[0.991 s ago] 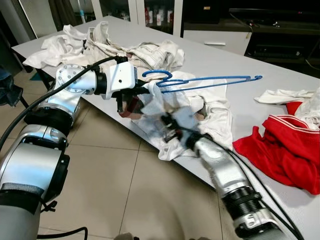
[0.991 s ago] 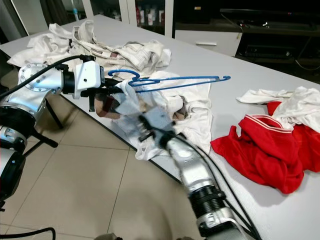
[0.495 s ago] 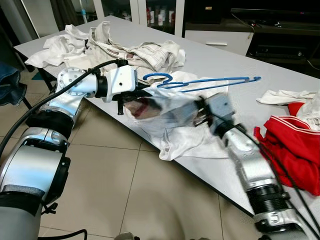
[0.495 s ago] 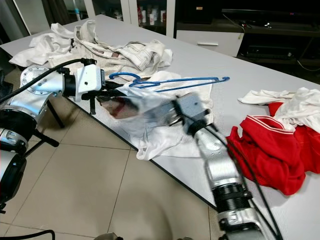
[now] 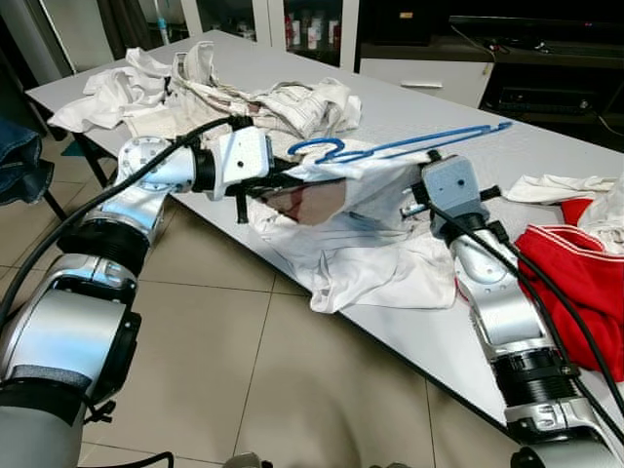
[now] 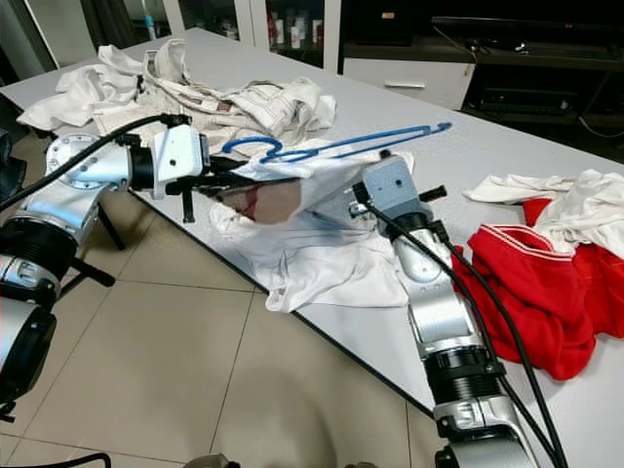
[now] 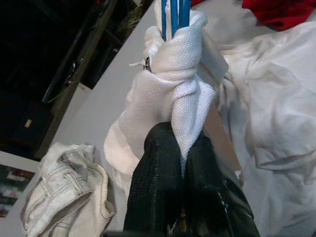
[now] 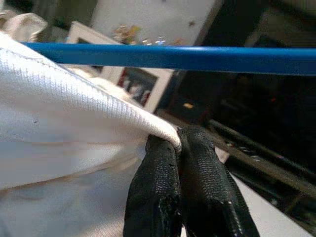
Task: Hang hanger
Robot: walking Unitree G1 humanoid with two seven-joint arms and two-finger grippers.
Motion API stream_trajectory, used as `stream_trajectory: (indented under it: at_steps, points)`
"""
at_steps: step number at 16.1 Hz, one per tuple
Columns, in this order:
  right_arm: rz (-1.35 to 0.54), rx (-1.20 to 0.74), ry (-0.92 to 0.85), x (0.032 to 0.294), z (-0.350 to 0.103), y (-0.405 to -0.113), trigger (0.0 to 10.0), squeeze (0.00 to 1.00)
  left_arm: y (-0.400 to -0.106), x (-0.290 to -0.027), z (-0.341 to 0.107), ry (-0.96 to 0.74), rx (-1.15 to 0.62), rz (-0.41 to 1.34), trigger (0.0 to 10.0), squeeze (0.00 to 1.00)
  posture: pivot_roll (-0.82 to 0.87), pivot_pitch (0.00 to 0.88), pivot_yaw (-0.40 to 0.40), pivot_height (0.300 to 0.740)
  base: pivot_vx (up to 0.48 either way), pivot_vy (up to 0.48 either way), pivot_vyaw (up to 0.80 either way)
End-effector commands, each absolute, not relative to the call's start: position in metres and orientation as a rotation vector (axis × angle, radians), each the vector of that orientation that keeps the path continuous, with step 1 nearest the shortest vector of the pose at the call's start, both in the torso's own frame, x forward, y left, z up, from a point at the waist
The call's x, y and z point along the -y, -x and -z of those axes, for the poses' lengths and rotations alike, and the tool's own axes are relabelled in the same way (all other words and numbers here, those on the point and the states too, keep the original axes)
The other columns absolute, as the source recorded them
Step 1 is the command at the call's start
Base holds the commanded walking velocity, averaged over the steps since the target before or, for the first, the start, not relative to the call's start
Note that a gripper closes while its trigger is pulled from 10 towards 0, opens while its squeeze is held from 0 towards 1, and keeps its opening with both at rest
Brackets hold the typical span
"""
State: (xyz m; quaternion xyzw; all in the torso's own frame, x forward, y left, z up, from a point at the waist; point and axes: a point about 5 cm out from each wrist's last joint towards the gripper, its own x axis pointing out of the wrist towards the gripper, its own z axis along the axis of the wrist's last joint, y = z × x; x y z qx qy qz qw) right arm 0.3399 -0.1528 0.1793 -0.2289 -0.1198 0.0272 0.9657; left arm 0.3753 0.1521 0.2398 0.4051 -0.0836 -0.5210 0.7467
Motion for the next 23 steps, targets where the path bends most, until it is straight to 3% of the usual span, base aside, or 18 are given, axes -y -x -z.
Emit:
stream_trajectory:
  at_steps: [1,5,10,14,17,19,21,22,23]
  points:
    - [0.135,0.243,0.454,0.184,-0.186,-0.339,0.0,0.0,-0.375,-0.17,-0.238,-0.858,0.156,1.078,0.0,0.0,-0.01,0.0,0.056,0.723,0.0,0.0,0.0]
    - [0.237,0.325,0.447,0.19,-0.198,-0.336,0.0,0.0,-0.373,-0.172,-0.232,-0.811,0.165,1.054,0.0,0.0,-0.01,0.0,0.059,0.723,0.0,0.0,0.0]
    - [0.28,0.447,0.628,0.189,-0.206,-0.326,0.0,0.0,-0.365,-0.173,-0.215,-0.771,0.136,1.067,0.0,0.0,0.0,0.0,0.056,0.723,0.0,0.0,0.0]
    - [0.397,0.533,0.639,0.203,-0.223,-0.322,0.0,0.0,-0.357,-0.167,-0.2,-0.737,0.109,1.109,0.0,0.0,0.0,0.0,0.057,0.723,0.0,0.0,0.0]
    - [0.294,0.555,0.656,0.19,-0.22,-0.325,0.0,0.0,-0.354,-0.159,-0.195,-0.702,0.119,1.109,0.0,0.0,0.0,0.0,0.055,0.723,0.0,0.0,0.0]
    - [0.124,0.443,0.592,0.174,-0.191,-0.328,0.4,0.0,-0.352,-0.154,-0.19,-0.656,0.122,1.086,0.0,0.0,0.01,0.0,0.058,0.723,0.0,0.0,0.0]
    - [0.082,0.414,0.522,0.168,-0.181,-0.324,0.0,0.0,-0.35,-0.153,-0.182,-0.64,0.1,1.076,0.0,0.0,0.01,0.0,0.059,0.723,0.0,0.0,0.0]
    - [0.101,0.396,0.449,0.166,-0.173,-0.318,1.5,0.0,-0.341,-0.15,-0.163,-0.613,0.043,1.064,0.0,0.0,0.01,0.0,0.069,0.723,0.0,0.0,0.0]
    - [0.109,0.389,0.438,0.167,-0.172,-0.317,1.5,0.0,-0.34,-0.15,-0.16,-0.604,0.035,1.059,0.0,0.0,0.01,0.0,0.069,0.723,0.0,0.0,0.0]
